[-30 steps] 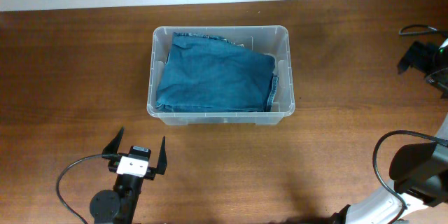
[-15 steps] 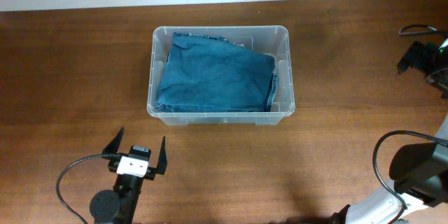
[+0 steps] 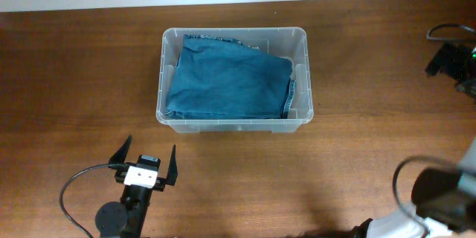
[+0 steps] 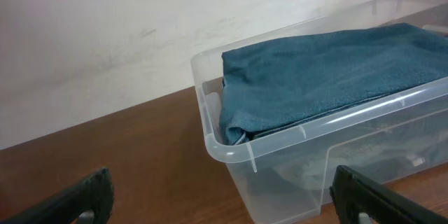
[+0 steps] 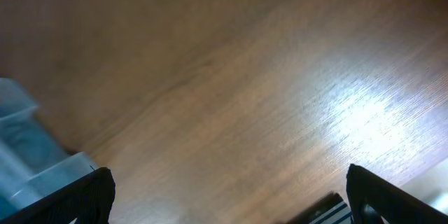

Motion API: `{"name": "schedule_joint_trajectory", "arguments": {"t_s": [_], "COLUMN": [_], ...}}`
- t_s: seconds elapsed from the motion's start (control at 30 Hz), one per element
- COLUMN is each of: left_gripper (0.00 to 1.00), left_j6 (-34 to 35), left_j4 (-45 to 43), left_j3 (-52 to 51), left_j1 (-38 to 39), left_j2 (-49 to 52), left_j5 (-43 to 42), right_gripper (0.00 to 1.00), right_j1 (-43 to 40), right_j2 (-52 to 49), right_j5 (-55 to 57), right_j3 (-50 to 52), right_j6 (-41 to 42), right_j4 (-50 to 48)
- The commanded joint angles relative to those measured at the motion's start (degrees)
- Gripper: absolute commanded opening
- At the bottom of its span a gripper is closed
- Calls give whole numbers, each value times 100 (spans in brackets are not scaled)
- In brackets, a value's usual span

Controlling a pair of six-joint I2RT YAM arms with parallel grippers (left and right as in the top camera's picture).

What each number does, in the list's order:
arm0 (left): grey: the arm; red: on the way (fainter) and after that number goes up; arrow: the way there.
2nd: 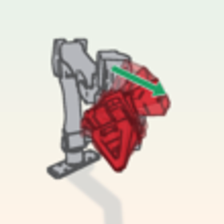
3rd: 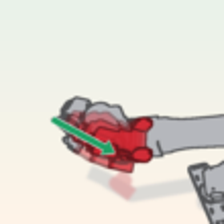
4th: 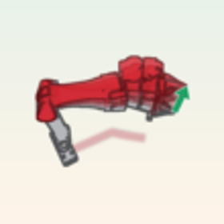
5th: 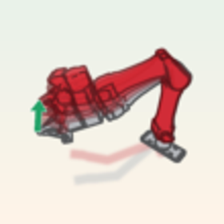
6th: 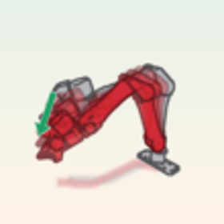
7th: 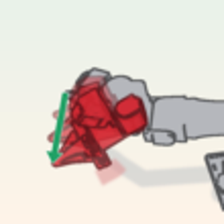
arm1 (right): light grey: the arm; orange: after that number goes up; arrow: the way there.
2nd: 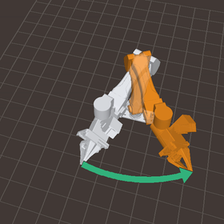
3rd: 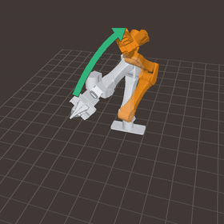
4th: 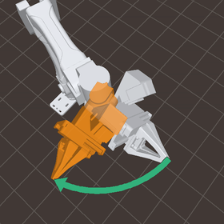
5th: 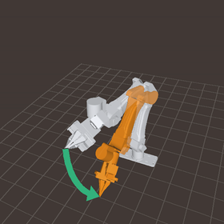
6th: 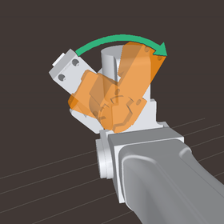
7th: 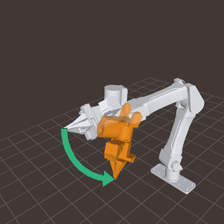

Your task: Pack container

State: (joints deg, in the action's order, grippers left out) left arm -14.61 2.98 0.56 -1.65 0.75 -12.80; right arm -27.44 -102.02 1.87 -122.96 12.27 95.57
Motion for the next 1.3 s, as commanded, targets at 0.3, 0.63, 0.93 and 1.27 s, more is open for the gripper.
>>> {"name": "schedule_joint_trajectory", "arguments": {"t_s": [0.3, 0.63, 0.93, 1.27], "left_gripper": [99, 99, 100, 99], "left_j6": [-26, -26, -26, -26], "left_j4": [52, 52, 52, 52], "left_j3": [-7, -7, -7, -7], "left_j1": [-28, -28, -28, -28], "left_j2": [-46, -46, -46, -46], "left_j5": [17, 17, 17, 17], "right_gripper": [98, 99, 98, 99], "right_j1": [2164, 2601, 3095, 3075], "right_j2": [3541, 7499, 9781, 10183], "right_j5": [186, -317, -323, -363], "right_j3": [1272, 6712, 10185, 11663], "right_j6": [59, 59, 63, 63], "right_j4": [-223, -4511, -7359, -9176]}}
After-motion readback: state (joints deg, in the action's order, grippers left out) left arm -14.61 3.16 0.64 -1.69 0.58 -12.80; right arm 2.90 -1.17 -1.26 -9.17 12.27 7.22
